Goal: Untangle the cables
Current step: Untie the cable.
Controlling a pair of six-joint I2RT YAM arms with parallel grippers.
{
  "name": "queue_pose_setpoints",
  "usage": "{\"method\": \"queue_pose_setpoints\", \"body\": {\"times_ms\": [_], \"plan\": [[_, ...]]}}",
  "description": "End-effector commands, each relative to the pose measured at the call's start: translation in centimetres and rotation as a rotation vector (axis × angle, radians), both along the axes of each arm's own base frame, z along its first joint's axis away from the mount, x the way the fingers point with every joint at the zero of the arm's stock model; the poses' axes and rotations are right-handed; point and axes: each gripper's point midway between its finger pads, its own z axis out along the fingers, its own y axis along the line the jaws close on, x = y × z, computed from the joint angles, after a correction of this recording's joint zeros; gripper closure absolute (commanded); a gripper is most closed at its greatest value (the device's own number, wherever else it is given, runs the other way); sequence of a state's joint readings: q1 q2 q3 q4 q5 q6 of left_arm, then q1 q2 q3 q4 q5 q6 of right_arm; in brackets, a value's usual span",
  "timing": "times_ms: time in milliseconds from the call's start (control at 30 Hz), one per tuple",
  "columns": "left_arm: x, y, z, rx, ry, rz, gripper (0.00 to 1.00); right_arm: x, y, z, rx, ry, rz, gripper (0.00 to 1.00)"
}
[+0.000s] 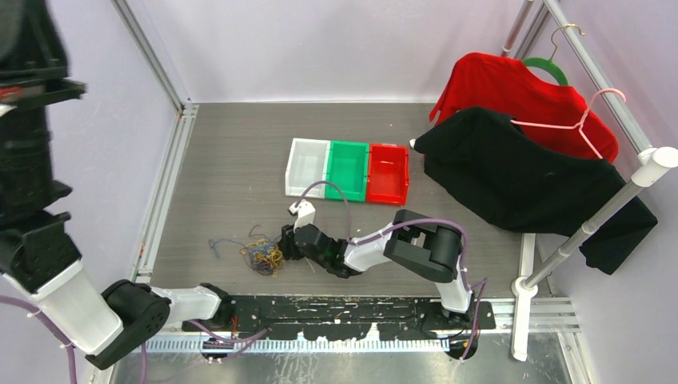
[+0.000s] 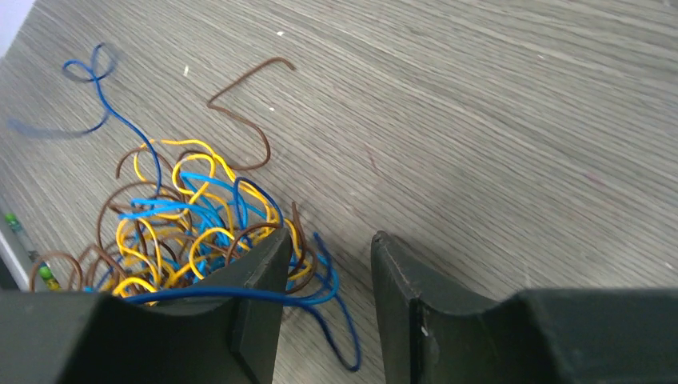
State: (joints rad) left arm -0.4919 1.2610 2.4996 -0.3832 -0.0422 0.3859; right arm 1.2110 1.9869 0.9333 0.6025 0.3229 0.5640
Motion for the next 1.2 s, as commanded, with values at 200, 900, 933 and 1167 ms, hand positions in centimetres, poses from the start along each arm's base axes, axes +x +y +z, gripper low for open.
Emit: {"method": "queue_pose_setpoints", "body": {"times_ms": [200,900,933,1167], "plan": [[5.6,-5.5,-18.3,0.393,0.557,-0.104,0.91,0.8,-1.7,6.7,0.083,-0.071,-0.059,0.63],[2.4,-10.1,-57.3,0.827,1.56,-0.529,0.46,-1.0,-1.5,11.8,0.231,-0.066,0.027,0.99],[2.5,-10.3,-57.6,0.845,1.543,-0.539,0.47,-1.0,-1.4,12.0,0.239,-0.066,0.032,0.99],[3.6,-10.2,-58.8,1.072,1.385,-0.567,0.47,-2.2,-0.5,12.9,0.273,-0.063,0.113,0.99]]}}
